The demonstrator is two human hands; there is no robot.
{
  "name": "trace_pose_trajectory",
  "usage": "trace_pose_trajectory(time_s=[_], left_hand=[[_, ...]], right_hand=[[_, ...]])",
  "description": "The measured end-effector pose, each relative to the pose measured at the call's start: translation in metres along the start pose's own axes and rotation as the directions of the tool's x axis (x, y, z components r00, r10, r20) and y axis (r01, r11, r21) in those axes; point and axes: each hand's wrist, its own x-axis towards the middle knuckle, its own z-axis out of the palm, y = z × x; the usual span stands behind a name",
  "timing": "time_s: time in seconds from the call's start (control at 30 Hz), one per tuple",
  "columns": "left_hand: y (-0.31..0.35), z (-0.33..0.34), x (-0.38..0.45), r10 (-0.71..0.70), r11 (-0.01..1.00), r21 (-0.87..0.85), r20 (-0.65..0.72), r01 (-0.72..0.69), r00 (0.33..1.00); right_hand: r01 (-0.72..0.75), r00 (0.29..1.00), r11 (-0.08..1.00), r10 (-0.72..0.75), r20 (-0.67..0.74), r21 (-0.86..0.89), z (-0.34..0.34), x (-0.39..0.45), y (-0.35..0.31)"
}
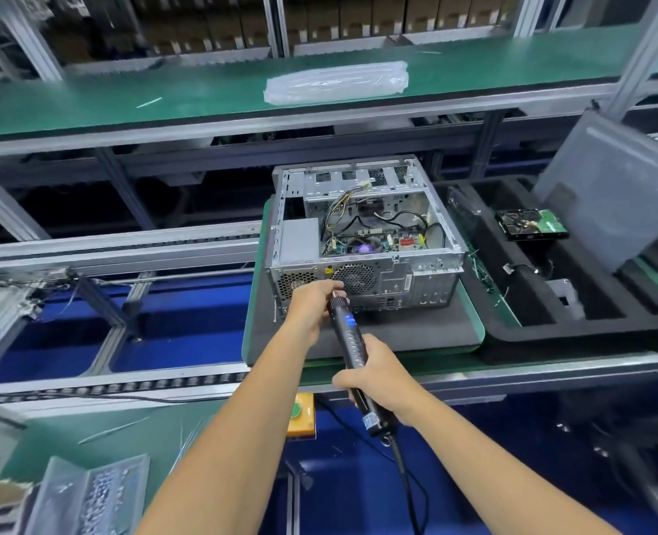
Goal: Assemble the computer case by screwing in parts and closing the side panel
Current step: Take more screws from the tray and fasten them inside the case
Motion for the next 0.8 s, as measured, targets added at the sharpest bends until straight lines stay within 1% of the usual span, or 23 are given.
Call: trace_pose_trajectory(time_s=[0.1, 0.2, 0.37, 0.53, 0.67, 0.8], left_hand=[[0.003, 0.002, 0.004, 0.02, 1.0, 0.013, 0.032, -0.021, 0.999], [0.002, 0.003, 0.008, 0.018, 1.0, 0.023, 0.03, -0.019, 0.999], [-0.027, -0.004, 0.01, -0.102, 0.994, 0.032, -0.004, 0.102, 0.995], [-0.038, -0.005, 0.019, -0.139, 0.99, 0.033, -0.032, 0.14, 0.99], [-0.038, -0.005, 0.03, -0.138, 0.987, 0.078, -0.039, 0.14, 0.99], [-0.041, -0.007, 0.039, -0.108, 0.988, 0.113, -0.017, 0.109, 0.994]], right_hand=[[-0.001, 1.0, 1.0, 0.001, -0.029, 0.011, 0.002, 0.003, -0.002], [-0.011, 0.999, 1.0, 0.011, -0.036, 0.005, 0.003, 0.006, 0.0], [-0.077, 0.997, 0.997, 0.077, 0.003, -0.026, 0.009, 0.006, 0.02], [-0.118, 0.993, 0.993, 0.118, 0.009, -0.03, 0.013, 0.015, 0.027], [-0.125, 0.992, 0.991, 0.126, 0.007, -0.038, 0.013, 0.023, 0.025], [-0.129, 0.992, 0.991, 0.129, -0.002, -0.032, 0.013, 0.028, 0.026]])
